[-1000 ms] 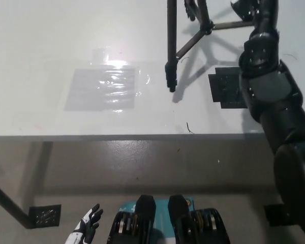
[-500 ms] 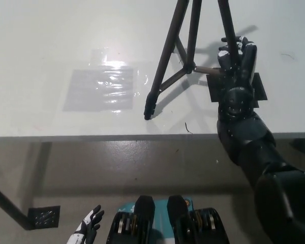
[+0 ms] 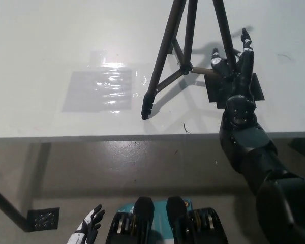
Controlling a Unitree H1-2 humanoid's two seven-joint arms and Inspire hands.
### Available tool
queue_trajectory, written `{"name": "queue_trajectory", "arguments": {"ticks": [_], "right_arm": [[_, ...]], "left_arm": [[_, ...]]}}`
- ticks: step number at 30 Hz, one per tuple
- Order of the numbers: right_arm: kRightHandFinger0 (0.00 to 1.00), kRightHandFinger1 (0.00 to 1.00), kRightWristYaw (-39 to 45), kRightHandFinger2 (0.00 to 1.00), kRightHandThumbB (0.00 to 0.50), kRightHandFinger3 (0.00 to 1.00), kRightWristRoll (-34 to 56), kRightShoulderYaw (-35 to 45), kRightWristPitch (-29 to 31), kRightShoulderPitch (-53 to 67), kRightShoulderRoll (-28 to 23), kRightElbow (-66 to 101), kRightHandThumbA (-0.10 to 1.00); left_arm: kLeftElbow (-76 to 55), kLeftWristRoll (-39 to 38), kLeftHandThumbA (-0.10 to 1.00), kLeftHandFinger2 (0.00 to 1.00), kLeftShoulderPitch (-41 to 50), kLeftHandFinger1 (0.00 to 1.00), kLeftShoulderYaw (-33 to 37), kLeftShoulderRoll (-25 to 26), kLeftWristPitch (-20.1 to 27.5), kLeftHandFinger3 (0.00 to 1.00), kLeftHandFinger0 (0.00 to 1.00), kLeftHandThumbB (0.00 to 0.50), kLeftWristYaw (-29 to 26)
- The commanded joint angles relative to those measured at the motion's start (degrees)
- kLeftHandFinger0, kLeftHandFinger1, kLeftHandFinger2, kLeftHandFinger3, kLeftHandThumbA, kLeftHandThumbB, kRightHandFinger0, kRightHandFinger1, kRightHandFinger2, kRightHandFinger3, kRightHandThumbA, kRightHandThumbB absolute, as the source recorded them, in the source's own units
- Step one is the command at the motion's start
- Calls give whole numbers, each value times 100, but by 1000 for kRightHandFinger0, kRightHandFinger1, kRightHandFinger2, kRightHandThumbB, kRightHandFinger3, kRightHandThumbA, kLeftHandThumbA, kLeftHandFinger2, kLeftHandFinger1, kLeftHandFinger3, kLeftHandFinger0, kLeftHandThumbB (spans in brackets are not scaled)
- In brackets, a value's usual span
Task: A tripod lies near the right hand side of the table and the robot grab a leg of the tripod using its right hand and put it up right.
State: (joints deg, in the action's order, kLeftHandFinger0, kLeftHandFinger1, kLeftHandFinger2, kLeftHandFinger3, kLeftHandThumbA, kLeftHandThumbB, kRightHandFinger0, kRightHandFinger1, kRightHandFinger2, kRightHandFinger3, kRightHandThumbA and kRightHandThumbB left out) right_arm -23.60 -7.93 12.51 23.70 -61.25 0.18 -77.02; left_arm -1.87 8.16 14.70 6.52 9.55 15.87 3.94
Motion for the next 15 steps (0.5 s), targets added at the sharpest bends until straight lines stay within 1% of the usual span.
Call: {"name": "queue_trajectory", "arguments": {"ticks": [1, 5, 6, 10, 13, 15], "right_arm": [[1000, 1000, 2027, 1000, 500, 1000, 264, -372, -83, 6, -14, 77, 833], [1000, 1000, 2142, 1000, 500, 1000, 280, -499, -265, -16, -45, 347, 848], [1000, 1000, 2205, 1000, 500, 1000, 301, -536, -261, 43, -41, 441, 830], [1000, 1000, 2406, 1000, 500, 1000, 313, -673, -181, 175, -145, 686, 838], [1000, 1000, 2775, 1000, 500, 1000, 558, -747, -271, 424, -182, 1475, 874], [1000, 1000, 2898, 1000, 500, 1000, 662, -837, -472, 611, -186, 2173, 889]], "left_arm": [[-124, 141, 1000, 1000, 46, 1000, 17, 38, 179, 1000, 1000, 293, -3], [-81, 66, 1000, 1000, 59, 1000, -2, 23, 220, 1000, 1000, 307, -7], [-100, 28, 1000, 1000, 128, 1000, -3, 27, 204, 1000, 1000, 314, 7], [-151, 119, 1000, 1000, 189, 1000, 24, 44, 149, 1000, 1000, 304, 13], [-153, 97, 1000, 1000, 215, 1000, 4, 59, 165, 1000, 1000, 319, 11], [-154, 125, 1000, 1000, 233, 1000, -12, 68, 203, 1000, 1000, 315, -13]]}}
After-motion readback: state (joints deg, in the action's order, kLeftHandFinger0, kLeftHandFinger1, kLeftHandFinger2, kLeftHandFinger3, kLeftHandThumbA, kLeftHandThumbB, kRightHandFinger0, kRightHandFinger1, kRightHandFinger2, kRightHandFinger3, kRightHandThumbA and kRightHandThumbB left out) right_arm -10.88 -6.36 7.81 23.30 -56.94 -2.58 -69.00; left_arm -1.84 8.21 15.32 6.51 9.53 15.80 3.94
